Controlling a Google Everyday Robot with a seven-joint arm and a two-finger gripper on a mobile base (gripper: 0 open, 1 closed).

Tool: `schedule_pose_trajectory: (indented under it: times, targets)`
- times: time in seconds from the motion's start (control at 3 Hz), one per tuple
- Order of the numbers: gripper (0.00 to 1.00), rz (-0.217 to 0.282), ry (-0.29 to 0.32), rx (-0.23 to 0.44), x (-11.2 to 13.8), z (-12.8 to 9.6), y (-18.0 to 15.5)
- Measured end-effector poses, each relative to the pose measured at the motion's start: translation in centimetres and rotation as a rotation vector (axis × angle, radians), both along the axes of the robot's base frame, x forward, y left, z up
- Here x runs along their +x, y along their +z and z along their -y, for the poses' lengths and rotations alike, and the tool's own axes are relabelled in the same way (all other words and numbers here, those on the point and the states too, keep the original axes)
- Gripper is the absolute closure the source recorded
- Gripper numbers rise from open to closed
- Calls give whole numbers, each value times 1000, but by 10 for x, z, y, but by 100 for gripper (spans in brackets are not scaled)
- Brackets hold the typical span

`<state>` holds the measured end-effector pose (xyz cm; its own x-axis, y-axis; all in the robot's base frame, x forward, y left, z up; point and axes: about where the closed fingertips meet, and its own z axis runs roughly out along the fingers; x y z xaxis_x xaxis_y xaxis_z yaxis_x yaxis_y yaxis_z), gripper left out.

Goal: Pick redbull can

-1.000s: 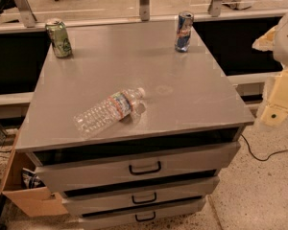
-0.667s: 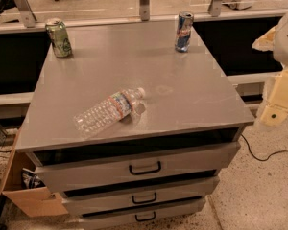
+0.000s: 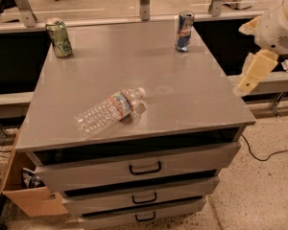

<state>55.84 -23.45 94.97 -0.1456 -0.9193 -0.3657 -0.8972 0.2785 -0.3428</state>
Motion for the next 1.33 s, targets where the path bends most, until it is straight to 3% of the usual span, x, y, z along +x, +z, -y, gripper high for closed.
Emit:
schedule_pose_trajectory:
  times: [0.67,1.33]
  targets:
    - [0,205,14,132,130,2,0]
    - [0,206,8,158,135,-2,-9]
